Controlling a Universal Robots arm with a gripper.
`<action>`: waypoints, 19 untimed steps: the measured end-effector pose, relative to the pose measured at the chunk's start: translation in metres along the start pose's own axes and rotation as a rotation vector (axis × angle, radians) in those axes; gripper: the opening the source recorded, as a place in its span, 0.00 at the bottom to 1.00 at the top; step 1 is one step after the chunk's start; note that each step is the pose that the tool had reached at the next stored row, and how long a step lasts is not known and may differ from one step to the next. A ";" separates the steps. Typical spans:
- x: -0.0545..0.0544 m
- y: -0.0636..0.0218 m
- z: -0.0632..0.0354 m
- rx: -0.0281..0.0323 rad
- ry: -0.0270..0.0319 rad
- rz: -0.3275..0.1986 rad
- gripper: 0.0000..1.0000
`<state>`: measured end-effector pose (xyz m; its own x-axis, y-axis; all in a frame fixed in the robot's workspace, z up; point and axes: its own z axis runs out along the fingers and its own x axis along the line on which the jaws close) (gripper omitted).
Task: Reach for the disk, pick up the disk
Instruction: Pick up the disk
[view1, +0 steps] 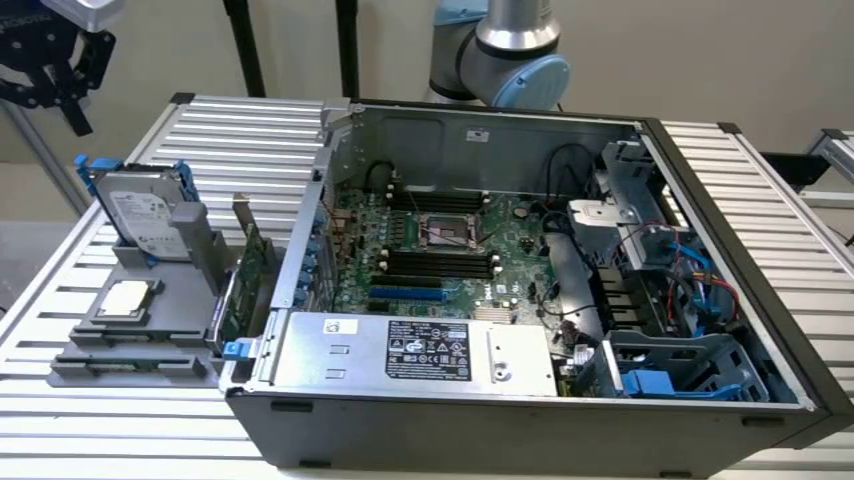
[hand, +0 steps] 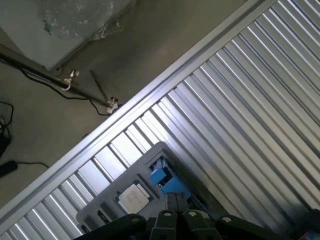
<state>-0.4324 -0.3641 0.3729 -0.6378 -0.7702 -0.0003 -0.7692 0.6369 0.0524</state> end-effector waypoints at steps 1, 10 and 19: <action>0.000 -0.0001 0.0000 0.0000 0.0007 -0.013 0.11; -0.001 -0.0009 -0.0001 -0.0001 0.0081 -0.154 0.11; -0.001 -0.0009 0.0001 0.0003 0.0158 -0.307 0.11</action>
<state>-0.4312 -0.3641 0.3728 -0.3745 -0.9272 -0.0005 -0.9260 0.3740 0.0520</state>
